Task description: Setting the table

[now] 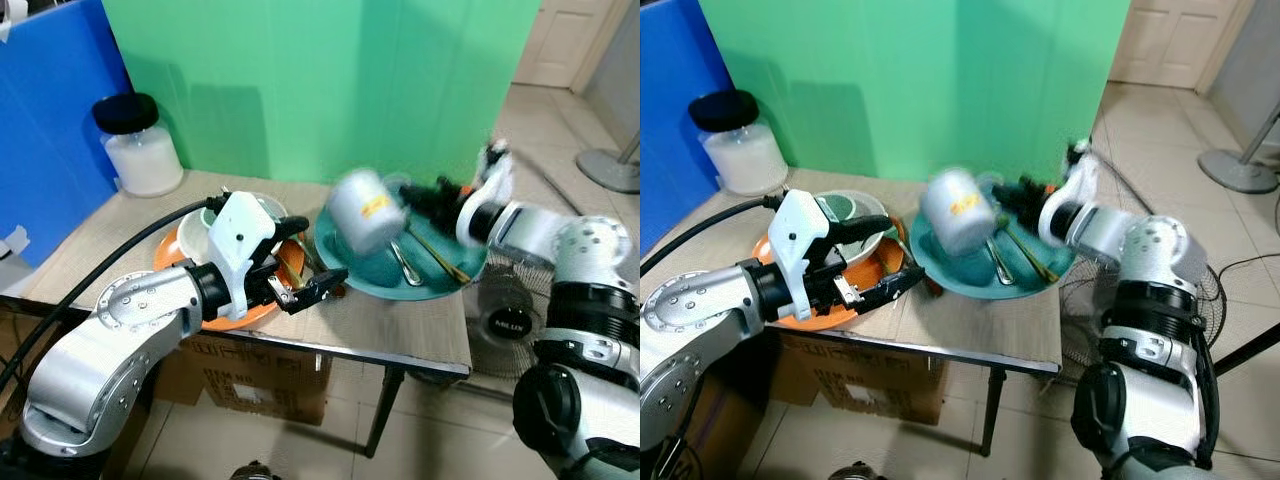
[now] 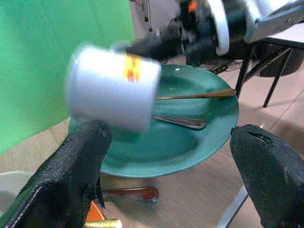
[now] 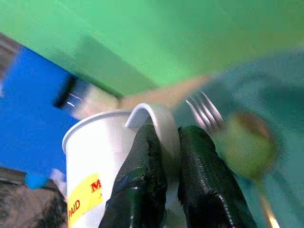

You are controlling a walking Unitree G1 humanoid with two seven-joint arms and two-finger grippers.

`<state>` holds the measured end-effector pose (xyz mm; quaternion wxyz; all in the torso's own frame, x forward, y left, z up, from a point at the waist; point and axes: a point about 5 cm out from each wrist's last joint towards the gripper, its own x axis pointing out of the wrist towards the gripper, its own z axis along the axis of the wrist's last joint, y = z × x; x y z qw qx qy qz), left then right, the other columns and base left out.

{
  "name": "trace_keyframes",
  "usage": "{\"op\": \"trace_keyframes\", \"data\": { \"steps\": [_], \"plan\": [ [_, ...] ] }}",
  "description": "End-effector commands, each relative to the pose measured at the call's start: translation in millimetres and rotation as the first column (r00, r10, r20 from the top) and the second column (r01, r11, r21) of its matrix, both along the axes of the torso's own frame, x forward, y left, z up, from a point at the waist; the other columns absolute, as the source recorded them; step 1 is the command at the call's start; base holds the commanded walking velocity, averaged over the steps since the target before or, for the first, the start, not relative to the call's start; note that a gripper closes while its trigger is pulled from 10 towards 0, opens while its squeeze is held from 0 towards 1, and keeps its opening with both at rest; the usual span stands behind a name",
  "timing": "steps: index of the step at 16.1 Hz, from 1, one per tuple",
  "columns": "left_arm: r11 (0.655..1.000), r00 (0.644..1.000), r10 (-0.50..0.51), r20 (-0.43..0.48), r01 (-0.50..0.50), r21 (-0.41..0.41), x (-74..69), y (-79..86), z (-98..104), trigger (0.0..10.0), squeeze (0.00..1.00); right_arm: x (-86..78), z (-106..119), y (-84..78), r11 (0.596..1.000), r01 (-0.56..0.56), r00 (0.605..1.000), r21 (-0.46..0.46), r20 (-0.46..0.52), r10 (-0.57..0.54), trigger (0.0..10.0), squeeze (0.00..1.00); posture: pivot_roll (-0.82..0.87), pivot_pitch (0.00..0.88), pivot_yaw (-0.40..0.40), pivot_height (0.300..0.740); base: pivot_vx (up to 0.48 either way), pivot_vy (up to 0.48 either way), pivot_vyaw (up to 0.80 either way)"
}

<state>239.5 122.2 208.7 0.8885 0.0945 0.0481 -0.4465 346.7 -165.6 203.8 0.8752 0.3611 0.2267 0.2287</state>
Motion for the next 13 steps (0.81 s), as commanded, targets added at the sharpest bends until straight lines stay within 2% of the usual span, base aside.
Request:
{"op": "trace_keyframes", "data": {
  "steps": [1, 2, 3, 4, 5, 6, 7, 8, 9, 10, 12, 13],
  "plan": [
    [1.000, 1.000, 0.015, 0.016, -0.015, 0.008, 1.4, 2.7, 2, 10.0, 0.00, -5.0, 16, -0.3, 1.000, 0.000, 0.997, 0.014, 0.080, -0.001, 0.0, 0.00, 0.15, 0.000, 0.023, 0.740, 0.000, 0.000, 0.00],
    [1.000, 1.000, 0.022, 0.021, -0.022, 0.002, 1.6, 3.3, 4, 10.0, 0.00, -9.7, 23, -1.8, 0.998, 0.048, 0.986, -0.049, 0.164, -0.039, 0.0, 0.00, 0.14, 0.000, 0.025, 0.740, 0.000, 0.000, 0.00],
    [1.000, 0.999, 0.025, 0.023, -0.025, 0.000, 1.7, 3.5, 4, 10.0, 0.00, -11.0, 25, -2.3, 0.996, 0.065, 0.981, -0.066, 0.190, -0.051, 0.0, 0.00, 0.14, 0.000, 0.025, 0.740, 0.000, 0.000, 0.00],
    [0.998, 0.998, 0.056, 0.042, -0.056, -0.011, 3.8, 4.3, 6, 10.0, 0.00, -15.7, 30, -5.3, 0.984, 0.127, 0.957, -0.122, 0.274, -0.090, 0.0, 0.00, 0.14, 0.000, 0.026, 0.740, 0.000, 0.000, 0.00],
    [0.987, 0.984, 0.158, 0.087, -0.155, -0.040, 10.2, 6.3, 10, 10.0, 0.00, -30.0, 41, -8.7, 0.958, 0.240, 0.885, -0.157, 0.442, -0.149, 0.0, 0.00, 0.14, 0.000, 0.028, 0.740, 0.000, 0.000, 0.00],
    [0.969, 0.963, 0.243, 0.113, -0.236, -0.076, 15.1, 6.7, 13, 10.0, 0.00, -44.0, 48, -11.5, 0.936, 0.317, 0.820, -0.152, 0.540, -0.190, 0.0, 0.00, 0.14, 0.000, 0.028, 0.740, 0.000, 0.000, 0.00],
    [0.952, 0.947, 0.298, 0.121, -0.287, -0.104, 17.4, 6.6, 13, 10.0, 0.00, -53.5, 49, -12.7, 0.916, 0.363, 0.786, -0.170, 0.585, -0.202, 0.0, 0.00, 0.13, 0.000, 0.030, 0.740, 0.000, 0.000, 0.00],
    [0.938, 0.928, 0.343, 0.143, -0.330, -0.112, 18.9, 6.3, 12, 10.0, 0.00, -63.5, 45, -9.0, 0.905, 0.376, 0.769, -0.197, 0.612, -0.186, 0.0, 0.00, 0.12, 0.000, 0.036, 0.740, 0.000, 0.000, 0.00],
    [0.919, 0.903, 0.393, 0.173, -0.378, -0.114, 20.4, 5.2, 10, 10.0, 0.00, -75.6, 37, -3.5, 0.883, 0.400, 0.756, -0.244, 0.633, -0.168, 4.1, 0.00, 0.11, 0.000, 0.045, 0.740, 0.000, 0.000, 0.00],
    [0.901, 0.885, 0.431, 0.176, -0.413, -0.130, 21.7, 4.2, 9, 10.0, 0.00, -83.0, 31, 1.0, 0.862, 0.424, 0.749, -0.277, 0.643, -0.161, 10.0, 0.00, 0.11, 0.000, 0.052, 0.740, 0.000, 0.000, 0.00],
    [0.877, 0.855, 0.477, 0.203, -0.446, -0.180, 21.7, -2.4, 10, 10.0, 0.00, -95.3, 18, 13.5, 0.854, 0.434, 0.736, -0.288, 0.659, -0.152, 10.0, 0.00, 0.10, 0.000, 0.051, 0.740, 0.000, 0.000, 0.00],
    [0.874, 0.850, 0.483, 0.210, -0.452, -0.180, 21.8, -3.3, 9, 10.0, 0.00, -96.0, 17, 15.3, 0.852, 0.437, 0.729, -0.290, 0.669, -0.146, 10.0, 0.00, 0.10, 0.000, 0.046, 0.740, 0.000, 0.000, 0.00]
  ]
}}
